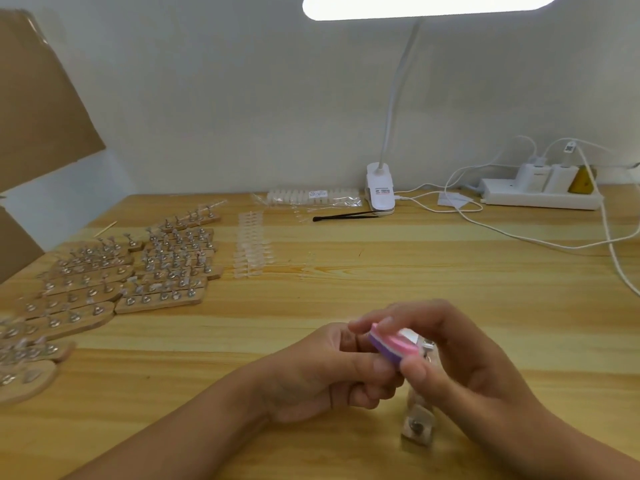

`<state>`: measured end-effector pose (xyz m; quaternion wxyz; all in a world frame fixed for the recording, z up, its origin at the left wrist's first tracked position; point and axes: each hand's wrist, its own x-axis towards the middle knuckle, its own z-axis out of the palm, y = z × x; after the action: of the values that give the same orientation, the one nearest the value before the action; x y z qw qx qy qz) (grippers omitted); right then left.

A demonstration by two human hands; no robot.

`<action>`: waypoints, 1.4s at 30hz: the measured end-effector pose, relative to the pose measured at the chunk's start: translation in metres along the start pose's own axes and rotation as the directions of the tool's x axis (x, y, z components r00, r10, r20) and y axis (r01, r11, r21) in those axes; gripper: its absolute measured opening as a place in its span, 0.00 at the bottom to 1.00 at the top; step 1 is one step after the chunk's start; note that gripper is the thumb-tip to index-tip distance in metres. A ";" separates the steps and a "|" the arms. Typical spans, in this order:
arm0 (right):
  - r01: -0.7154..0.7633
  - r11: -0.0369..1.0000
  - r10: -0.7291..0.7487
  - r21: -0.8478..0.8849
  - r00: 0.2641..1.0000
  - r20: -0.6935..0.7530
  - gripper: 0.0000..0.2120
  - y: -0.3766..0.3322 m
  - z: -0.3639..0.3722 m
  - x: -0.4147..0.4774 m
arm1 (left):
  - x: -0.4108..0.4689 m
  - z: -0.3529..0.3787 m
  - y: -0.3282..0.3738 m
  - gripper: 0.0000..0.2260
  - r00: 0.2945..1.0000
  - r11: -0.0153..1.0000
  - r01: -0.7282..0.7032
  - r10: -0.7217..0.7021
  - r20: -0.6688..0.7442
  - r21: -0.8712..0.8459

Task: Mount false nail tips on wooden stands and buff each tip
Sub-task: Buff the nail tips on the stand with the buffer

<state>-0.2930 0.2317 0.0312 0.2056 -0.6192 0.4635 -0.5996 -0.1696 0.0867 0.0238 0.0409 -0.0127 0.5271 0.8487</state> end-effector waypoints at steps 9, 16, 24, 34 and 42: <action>0.040 0.995 -0.036 0.091 0.999 -0.039 0.15 -0.003 0.001 -0.001 | 0.002 0.000 0.000 0.12 0.999 0.999 -0.036 0.036 -0.029 -0.014; 0.061 0.972 -0.074 -0.227 0.996 -0.052 0.24 0.002 -0.007 0.005 | 0.002 -0.001 0.000 0.13 0.999 0.995 -0.050 0.051 0.002 -0.091; 0.066 0.960 -0.095 -0.272 0.991 -0.094 0.22 0.001 -0.008 0.005 | 0.002 -0.001 -0.001 0.11 0.998 0.995 -0.057 0.059 0.016 -0.085; 0.049 0.938 -0.113 -0.342 0.979 -0.170 0.26 0.004 -0.016 0.006 | 0.001 -0.003 0.001 0.13 0.998 0.996 -0.059 0.059 0.001 -0.060; 0.098 0.915 -0.169 -0.392 0.974 -0.149 0.15 0.005 -0.017 0.009 | 0.002 -0.001 0.001 0.11 0.997 0.997 -0.066 0.067 0.040 -0.032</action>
<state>-0.3114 0.2274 0.0355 -0.0031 -0.6212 0.5446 -0.5636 -0.1720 0.0854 0.0246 0.0231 0.0215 0.5134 0.8576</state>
